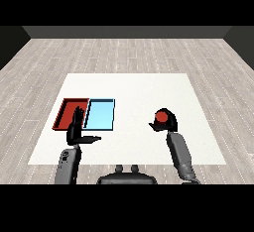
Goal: Pick the red can and put it in the red box
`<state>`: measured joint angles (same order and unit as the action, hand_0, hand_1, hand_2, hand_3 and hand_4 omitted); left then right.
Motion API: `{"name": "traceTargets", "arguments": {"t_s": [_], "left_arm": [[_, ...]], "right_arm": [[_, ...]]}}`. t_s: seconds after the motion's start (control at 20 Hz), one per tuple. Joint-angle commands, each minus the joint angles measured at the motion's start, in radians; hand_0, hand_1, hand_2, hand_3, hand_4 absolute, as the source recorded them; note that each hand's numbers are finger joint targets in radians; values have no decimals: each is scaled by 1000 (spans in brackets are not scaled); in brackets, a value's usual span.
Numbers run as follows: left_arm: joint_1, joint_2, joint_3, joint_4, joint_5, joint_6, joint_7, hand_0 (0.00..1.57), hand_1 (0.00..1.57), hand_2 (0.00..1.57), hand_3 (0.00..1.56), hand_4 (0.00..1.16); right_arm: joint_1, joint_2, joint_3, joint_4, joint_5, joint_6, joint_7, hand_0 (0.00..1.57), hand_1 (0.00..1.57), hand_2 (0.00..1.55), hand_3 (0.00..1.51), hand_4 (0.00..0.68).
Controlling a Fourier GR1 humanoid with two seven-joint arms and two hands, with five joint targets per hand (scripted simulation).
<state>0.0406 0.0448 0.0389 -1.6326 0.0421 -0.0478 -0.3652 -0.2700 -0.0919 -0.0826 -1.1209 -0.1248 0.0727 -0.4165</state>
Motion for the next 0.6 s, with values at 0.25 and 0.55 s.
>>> {"name": "traceTargets", "arguments": {"t_s": [0.25,0.55], "left_arm": [[-134,-44,-122,34,-42,44,140,0,0,0,0,0],[-132,-45,-202,73,-24,98,112,0,0,0,0,0]], "right_arm": [[22,-12,-8,-154,-32,10,53,1432,1432,1447,1420,653],[53,28,35,-235,-24,6,72,1425,1425,1443,1423,662]]}}
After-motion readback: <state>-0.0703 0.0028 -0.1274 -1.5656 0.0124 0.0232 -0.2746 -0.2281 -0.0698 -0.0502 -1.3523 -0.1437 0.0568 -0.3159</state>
